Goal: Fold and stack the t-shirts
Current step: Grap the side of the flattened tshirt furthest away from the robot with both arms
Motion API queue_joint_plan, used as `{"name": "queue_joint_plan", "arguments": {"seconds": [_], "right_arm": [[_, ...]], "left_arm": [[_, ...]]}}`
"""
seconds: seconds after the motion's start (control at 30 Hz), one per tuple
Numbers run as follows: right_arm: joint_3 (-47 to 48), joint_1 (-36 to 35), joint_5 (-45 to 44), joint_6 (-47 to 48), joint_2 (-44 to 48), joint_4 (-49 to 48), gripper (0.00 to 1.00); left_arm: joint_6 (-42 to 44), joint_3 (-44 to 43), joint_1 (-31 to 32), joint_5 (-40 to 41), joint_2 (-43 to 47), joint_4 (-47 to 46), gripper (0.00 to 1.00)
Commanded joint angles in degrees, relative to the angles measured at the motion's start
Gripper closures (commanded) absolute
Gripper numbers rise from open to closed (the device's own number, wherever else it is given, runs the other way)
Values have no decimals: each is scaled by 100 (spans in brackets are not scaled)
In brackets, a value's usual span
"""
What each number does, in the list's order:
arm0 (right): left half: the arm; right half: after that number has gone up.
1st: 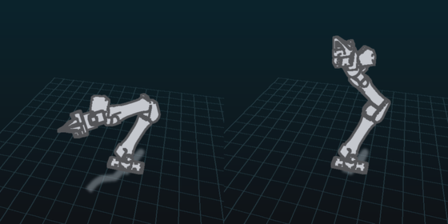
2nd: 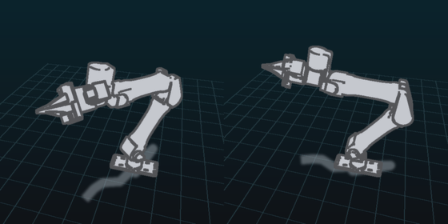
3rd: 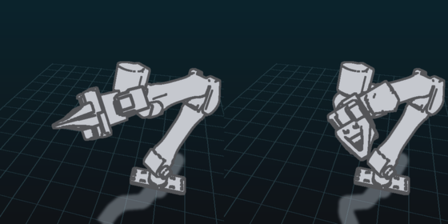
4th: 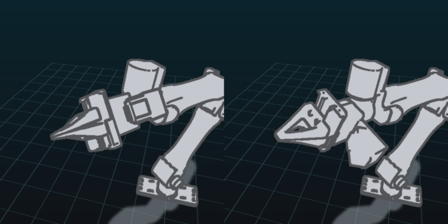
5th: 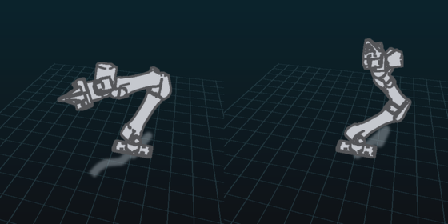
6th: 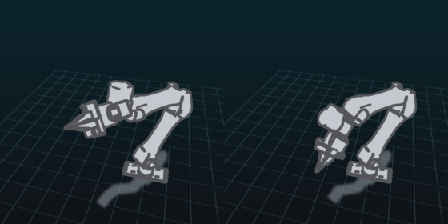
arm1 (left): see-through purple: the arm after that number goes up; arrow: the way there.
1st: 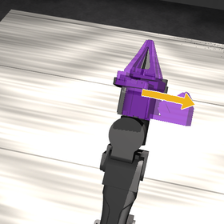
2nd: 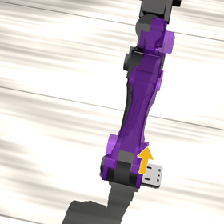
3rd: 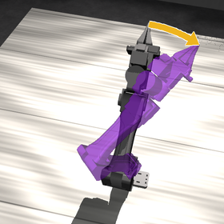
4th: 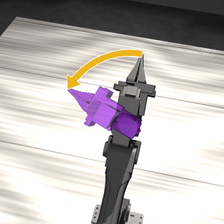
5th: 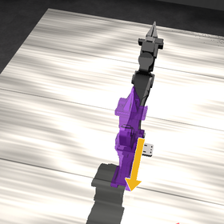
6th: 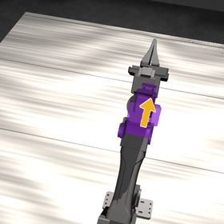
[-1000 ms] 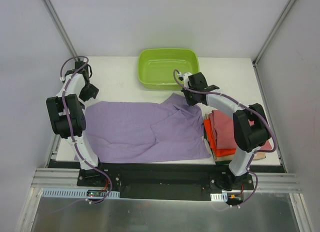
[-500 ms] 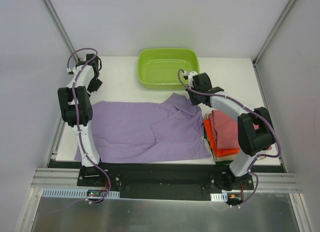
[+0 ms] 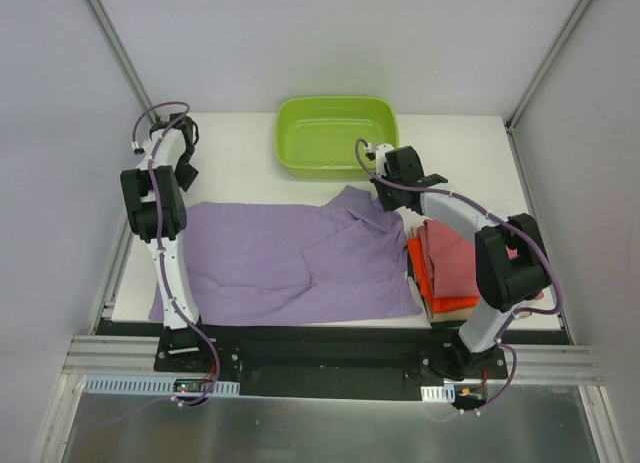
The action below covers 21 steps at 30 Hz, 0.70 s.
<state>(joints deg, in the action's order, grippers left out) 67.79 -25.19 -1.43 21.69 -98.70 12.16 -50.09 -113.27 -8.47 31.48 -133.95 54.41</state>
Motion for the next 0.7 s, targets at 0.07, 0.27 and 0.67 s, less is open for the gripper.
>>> {"name": "queue_joint_plan", "arguments": {"seconds": [0.07, 0.27, 0.67], "right_arm": [[-3, 14, 282, 10, 289, -153, 99], [-3, 14, 301, 28, 307, -153, 99], [-20, 23, 345, 19, 377, -170, 99]], "left_arm": [[393, -169, -32, -169, -157, 623, 32], [448, 304, -23, -932, 52, 676, 40], [385, 667, -14, -890, 185, 649, 58]]}}
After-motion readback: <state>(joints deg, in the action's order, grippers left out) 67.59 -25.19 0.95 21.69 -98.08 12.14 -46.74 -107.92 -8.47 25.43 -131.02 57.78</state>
